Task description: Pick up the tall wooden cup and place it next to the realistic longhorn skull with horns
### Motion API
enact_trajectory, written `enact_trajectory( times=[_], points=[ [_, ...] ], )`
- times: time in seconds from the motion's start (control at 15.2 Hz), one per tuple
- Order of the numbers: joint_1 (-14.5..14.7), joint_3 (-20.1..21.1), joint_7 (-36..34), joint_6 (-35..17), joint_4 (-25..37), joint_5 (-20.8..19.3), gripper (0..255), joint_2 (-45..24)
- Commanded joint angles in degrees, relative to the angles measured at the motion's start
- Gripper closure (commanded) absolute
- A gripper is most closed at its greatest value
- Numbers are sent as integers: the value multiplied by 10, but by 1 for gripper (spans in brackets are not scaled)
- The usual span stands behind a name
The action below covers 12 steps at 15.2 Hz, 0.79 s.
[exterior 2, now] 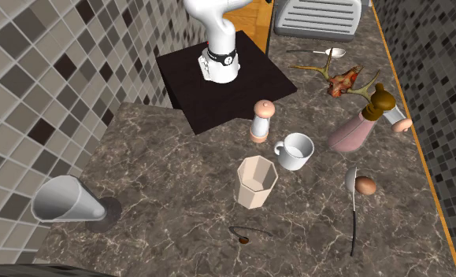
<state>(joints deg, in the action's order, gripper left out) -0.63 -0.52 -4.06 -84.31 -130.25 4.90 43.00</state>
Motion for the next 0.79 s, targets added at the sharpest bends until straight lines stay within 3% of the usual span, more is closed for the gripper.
enact_trajectory(
  times=[0.0,0.73],
  points=[
    [0,0,0,0,0,0,0,0],
    [-17,-31,48,-199,-46,-32,0,-148]
  ],
)
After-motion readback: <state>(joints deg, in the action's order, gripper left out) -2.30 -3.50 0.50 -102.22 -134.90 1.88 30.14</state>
